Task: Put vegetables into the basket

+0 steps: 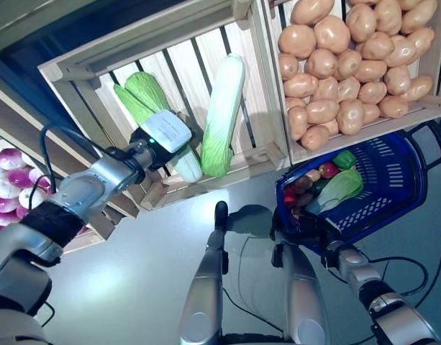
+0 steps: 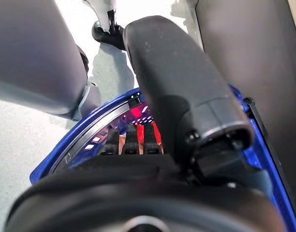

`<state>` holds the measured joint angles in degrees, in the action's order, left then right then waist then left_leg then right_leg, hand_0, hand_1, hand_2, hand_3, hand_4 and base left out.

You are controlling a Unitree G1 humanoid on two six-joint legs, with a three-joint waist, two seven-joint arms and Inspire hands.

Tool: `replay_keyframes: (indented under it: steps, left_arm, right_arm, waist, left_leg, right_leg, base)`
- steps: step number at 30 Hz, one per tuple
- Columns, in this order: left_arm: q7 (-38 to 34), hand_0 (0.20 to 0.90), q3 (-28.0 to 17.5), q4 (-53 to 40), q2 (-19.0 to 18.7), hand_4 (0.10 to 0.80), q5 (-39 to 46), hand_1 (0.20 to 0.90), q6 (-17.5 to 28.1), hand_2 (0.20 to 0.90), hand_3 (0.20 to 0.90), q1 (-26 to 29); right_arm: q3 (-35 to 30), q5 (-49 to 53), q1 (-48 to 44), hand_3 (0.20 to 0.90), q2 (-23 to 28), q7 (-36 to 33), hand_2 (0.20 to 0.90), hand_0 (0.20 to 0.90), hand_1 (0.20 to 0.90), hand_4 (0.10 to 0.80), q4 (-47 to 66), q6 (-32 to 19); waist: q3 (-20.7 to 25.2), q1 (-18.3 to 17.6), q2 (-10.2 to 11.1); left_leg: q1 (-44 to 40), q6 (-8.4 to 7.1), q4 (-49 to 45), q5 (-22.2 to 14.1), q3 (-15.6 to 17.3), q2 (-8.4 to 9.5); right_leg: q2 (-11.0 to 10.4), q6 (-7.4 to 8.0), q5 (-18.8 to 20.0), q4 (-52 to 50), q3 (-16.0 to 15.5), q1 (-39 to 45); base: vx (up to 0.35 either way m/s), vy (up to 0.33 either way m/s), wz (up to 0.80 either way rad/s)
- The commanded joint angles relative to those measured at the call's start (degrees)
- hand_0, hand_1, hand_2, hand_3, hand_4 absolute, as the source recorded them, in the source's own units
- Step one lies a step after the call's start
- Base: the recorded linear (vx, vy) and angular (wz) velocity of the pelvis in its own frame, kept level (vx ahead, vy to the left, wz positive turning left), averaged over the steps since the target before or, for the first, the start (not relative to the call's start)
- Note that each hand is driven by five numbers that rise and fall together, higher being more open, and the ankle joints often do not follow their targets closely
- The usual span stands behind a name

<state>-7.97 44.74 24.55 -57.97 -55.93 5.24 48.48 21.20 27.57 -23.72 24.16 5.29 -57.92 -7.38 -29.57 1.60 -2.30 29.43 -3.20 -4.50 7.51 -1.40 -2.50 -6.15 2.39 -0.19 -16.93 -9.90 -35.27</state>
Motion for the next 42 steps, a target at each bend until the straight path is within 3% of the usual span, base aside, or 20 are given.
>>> replay_keyframes:
  steps: [1, 9, 17, 20, 28, 29, 30, 31, 38, 42]
  left_arm:
    - [-14.62, 0.9, -3.43, 2.29, -1.63, 0.8, -3.37, 0.9, -4.07, 0.9, 0.9, -0.24]
    - [-28.48, 0.9, -0.12, 18.0, 6.88, 0.8, -8.86, 0.9, -8.13, 0.9, 0.9, -0.15]
    - [-31.13, 0.9, 1.08, 23.77, 9.32, 0.8, -11.68, 0.9, -8.8, 0.9, 0.9, 0.65]
    - [-30.99, 0.9, 1.88, 24.83, 9.38, 0.8, -16.48, 0.9, -7.75, 0.9, 0.9, 0.91]
    - [-30.31, 0.9, 3.64, 25.04, 9.5, 0.8, -17.55, 0.9, -8.35, 0.9, 0.9, 2.05]
    - [-30.17, 0.764, 3.74, 25.04, 9.51, 0.709, -17.61, 0.764, -8.41, 0.764, 0.764, 2.17]
    - [-30.17, 0.764, 3.74, 25.04, 9.51, 0.709, -17.61, 0.764, -8.41, 0.764, 0.764, 2.17]
    - [-30.21, 0.3, 4.34, 25.82, 9.64, 0.4, -15.73, 0.3, -9.16, 0.3, 0.3, 3.56]
    - [-30.23, 0.3, 4.05, 24.03, 8.98, 0.4, -16.94, 0.3, -7.01, 0.3, 0.3, 3.27]
    - [-34.76, 0.3, 2.85, 21.99, 7.77, 0.4, -8.9, 0.3, -8.5, 0.3, 0.3, 2.22]
  right_arm:
    - [-0.03, 2.54, 1.72, 0.9, 1.57, -2.07, 0.9, 0.9, 0.9, 0.8, 3.89, -0.94]
    - [1.46, 3.53, -1.08, 0.9, 2.45, -3.76, 0.9, 0.9, 0.9, 0.8, 8.53, 3.19]
    - [2.27, 2.89, -2.26, 0.9, 3.57, -4.42, 0.9, 0.9, 0.9, 0.8, 12.09, 5.5]
    - [2.15, 3.18, -2.7, 0.9, 4.29, -4.2, 0.9, 0.9, 0.9, 0.8, 12.65, 5.97]
    - [2.64, 3.95, -3.57, 0.9, 5.47, -4.0, 0.9, 0.9, 0.9, 0.8, 14.17, 6.29]
    - [2.67, 3.96, -3.63, 0.9, 5.51, -4.01, 0.9, 0.9, 0.9, 0.8, 14.28, 6.35]
    - [2.67, 3.96, -3.63, 0.9, 5.51, -4.01, 0.9, 0.9, 0.9, 0.8, 14.28, 6.35]
    - [3.02, 4.48, -4.15, 0.9, 6.26, -4.2, 0.9, 0.9, 0.9, 0.8, 15.04, 6.75]
    - [2.62, 4.46, -3.54, 0.9, 6.24, -4.65, 0.9, 0.9, 0.9, 0.8, 15.39, 7.33]
    - [2.91, 3.32, -2.89, 0.9, 6.08, -4.34, 0.9, 0.9, 0.9, 0.8, 14.37, 6.63]
  waist:
    - [-0.22, -0.28, 2.1]
    - [-0.22, -1.91, 3.55]
    - [-0.22, -3.46, 4.36]
    - [-0.22, -3.85, 4.35]
    - [-0.22, -4.34, 4.36]
    - [-0.22, -4.35, 4.37]
    - [-0.22, -4.35, 4.37]
    - [-0.22, -4.64, 4.67]
    - [-0.22, -4.46, 4.89]
    - [-0.22, -3.95, 4.63]
  left_leg:
    - [5.77, 0.13, -7.21, -2.97, 1.04, 2.71]
    - [9.65, -0.26, -8.26, -2.39, 1.41, 1.97]
    - [11.65, -1.03, -7.97, -1.68, 1.64, 1.15]
    - [12.43, -1.26, -7.94, -1.55, 1.58, 1.05]
    - [13.67, -1.45, -7.84, -1.26, 1.5, 0.9]
    - [13.72, -1.46, -7.82, -1.25, 1.52, 0.88]
    - [13.72, -1.46, -7.82, -1.25, 1.52, 0.88]
    - [14.05, -1.58, -7.55, -1.06, 1.56, 0.82]
    - [12.09, -1.57, -6.38, -1.12, 1.58, 0.92]
    - [7.49, -1.45, -4.28, -1.14, 1.74, 1.24]
  right_leg:
    - [-0.27, 2.04, 3.54, 4.14, 1.51, 2.64]
    - [0.94, 1.93, 3.51, 2.03, 2.59, -2.13]
    - [1.69, 1.97, 3.94, 2.27, 3.59, -4.51]
    - [1.85, 1.97, 3.98, 2.17, 3.78, -5.42]
    - [1.89, 1.96, 4.21, 2.45, 3.89, -6.64]
    - [1.89, 1.97, 4.23, 2.49, 3.88, -6.69]
    - [1.89, 1.97, 4.23, 2.49, 3.88, -6.69]
    - [2.11, 1.92, 4.38, 2.78, 3.94, -7.11]
    - [2.15, 1.89, 4.39, 3.7, 3.6, -5.13]
    - [1.59, 2.08, 4.45, 5.42, 3.09, -0.39]
  base:
    - [-0.033, 0.019, 0.01]
    - [-0.031, 0.024, 0.01]
    - [-0.012, 0.014, -0.02]
    - [0.0, 0.0, 0.0]
    - [-0.009, 0.01, 0.02]
    - [0.0, 0.0, 0.0]
    - [-0.042, 0.021, -0.01]
    - [-0.044, 0.018, 0.0]
    - [-0.006, -0.002, -0.02]
    - [0.004, -0.019, -0.12]
